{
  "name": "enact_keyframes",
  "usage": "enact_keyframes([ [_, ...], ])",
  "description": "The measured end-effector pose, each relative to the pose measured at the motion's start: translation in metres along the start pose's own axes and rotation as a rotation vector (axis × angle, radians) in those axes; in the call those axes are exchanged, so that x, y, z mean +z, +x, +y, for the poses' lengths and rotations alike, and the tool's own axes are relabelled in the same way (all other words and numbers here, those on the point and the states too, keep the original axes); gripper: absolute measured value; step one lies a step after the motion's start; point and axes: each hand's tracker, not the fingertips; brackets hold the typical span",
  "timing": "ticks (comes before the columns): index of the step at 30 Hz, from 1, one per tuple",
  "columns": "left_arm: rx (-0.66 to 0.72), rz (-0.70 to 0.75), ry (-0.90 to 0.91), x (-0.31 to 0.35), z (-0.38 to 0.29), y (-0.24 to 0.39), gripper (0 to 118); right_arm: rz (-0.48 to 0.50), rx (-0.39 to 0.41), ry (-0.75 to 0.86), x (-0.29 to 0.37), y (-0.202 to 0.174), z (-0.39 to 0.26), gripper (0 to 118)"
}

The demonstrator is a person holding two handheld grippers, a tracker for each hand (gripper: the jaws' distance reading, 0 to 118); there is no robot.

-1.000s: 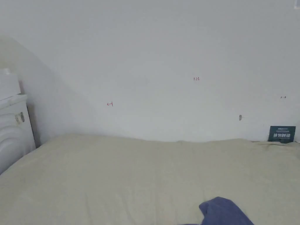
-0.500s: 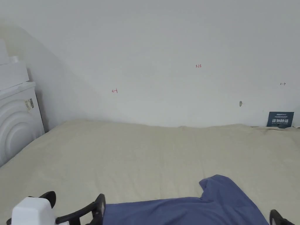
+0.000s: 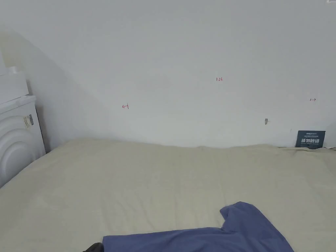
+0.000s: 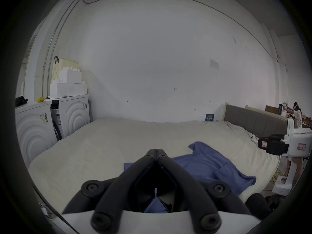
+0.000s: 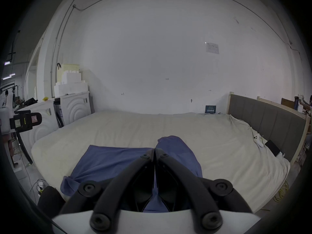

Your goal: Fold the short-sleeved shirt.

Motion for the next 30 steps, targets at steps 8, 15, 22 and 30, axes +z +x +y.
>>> enact_keyframes([
  [8, 0.029, 0.014, -0.037, -0.003, -0.004, 0.005, 0, 0.002, -0.043, -0.006, -0.002, 0.008, 0.000, 1],
  [15, 0.056, 0.018, -0.083, -0.005, -0.026, -0.028, 0, 0.005, -0.053, -0.030, -0.005, 0.010, -0.007, 1],
  [22, 0.232, 0.124, -0.349, -0.029, -0.084, -0.066, 77, 0.026, -0.074, -0.061, -0.006, 0.011, -0.015, 1],
  [30, 0.258, 0.143, -0.597, -0.065, -0.170, -0.083, 78, 0.035, -0.115, -0.129, -0.012, 0.018, -0.032, 1],
])
